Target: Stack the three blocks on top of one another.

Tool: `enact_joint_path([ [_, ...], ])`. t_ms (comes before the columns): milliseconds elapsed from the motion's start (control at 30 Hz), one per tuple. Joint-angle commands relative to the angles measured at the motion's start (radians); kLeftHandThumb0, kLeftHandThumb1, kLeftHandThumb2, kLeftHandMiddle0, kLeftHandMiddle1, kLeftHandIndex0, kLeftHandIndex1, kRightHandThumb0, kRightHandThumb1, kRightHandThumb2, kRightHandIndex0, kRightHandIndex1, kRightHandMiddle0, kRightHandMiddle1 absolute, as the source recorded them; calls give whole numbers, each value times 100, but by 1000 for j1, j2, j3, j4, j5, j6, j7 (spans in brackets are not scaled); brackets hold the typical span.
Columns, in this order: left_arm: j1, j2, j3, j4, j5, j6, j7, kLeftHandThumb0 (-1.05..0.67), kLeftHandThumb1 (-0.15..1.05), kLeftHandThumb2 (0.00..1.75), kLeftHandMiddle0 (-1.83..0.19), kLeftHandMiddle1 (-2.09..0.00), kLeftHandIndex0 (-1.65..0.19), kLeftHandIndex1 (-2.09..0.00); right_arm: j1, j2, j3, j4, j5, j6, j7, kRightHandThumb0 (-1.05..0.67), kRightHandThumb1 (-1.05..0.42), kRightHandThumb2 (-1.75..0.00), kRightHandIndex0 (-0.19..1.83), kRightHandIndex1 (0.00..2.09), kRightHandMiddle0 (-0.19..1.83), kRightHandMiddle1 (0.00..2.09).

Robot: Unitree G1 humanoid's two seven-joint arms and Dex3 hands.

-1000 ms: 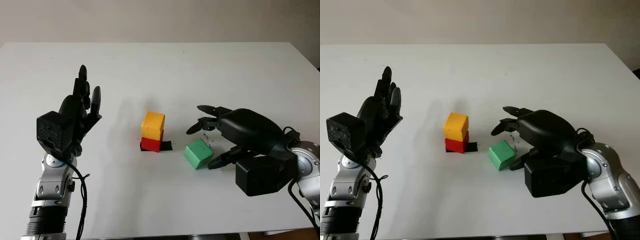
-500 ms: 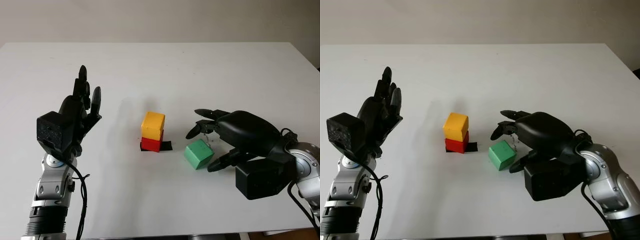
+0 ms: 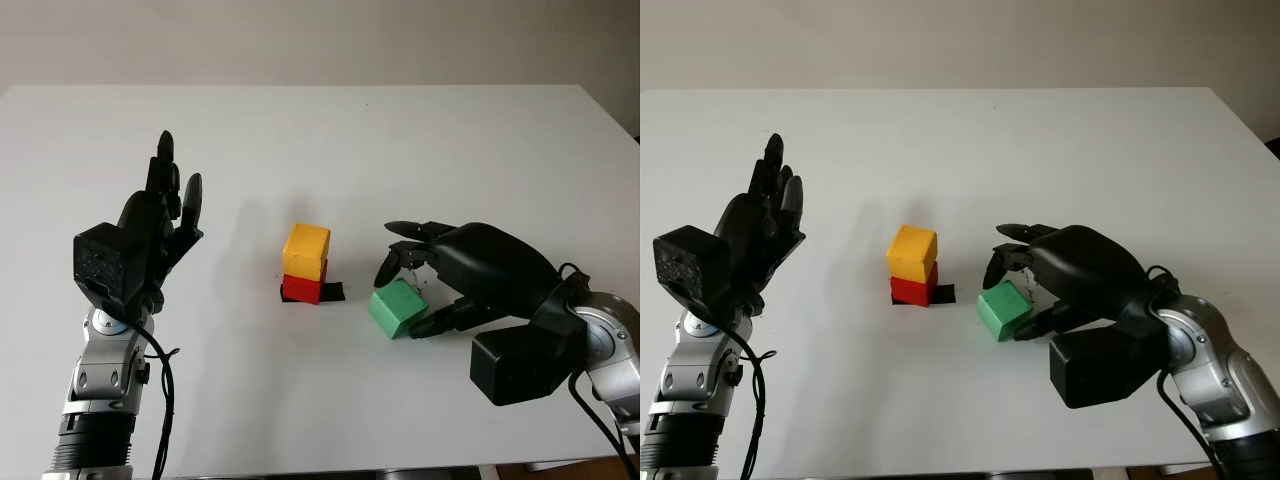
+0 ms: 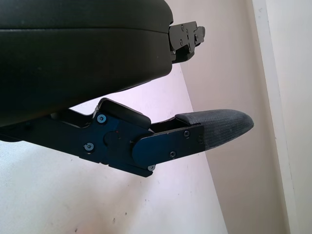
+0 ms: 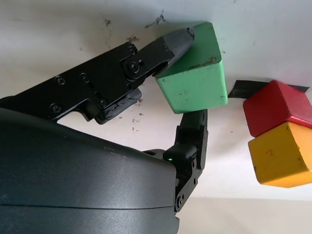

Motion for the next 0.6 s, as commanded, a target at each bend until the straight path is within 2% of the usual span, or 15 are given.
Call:
enact_joint_path([
  [0, 0, 1, 3, -14, 1, 2, 4, -84, 105, 64, 17, -5, 16, -6, 5, 5, 1, 5, -3, -13, -13, -44, -86, -7, 34, 9, 56, 111],
  [400, 2, 2, -1, -17, 4, 0, 5, -82, 105, 64, 17, -5, 17, -5, -21, -12, -5, 65, -52, -82, -74, -41, -89, -5, 39, 9, 55, 120],
  [567, 1, 1, -1, -9, 6, -8, 5, -82, 105, 65, 17, -5, 17, -5, -64, 9, -22, 92, 39, -66, -39, -40, -86, -5, 44, 11, 58, 124],
])
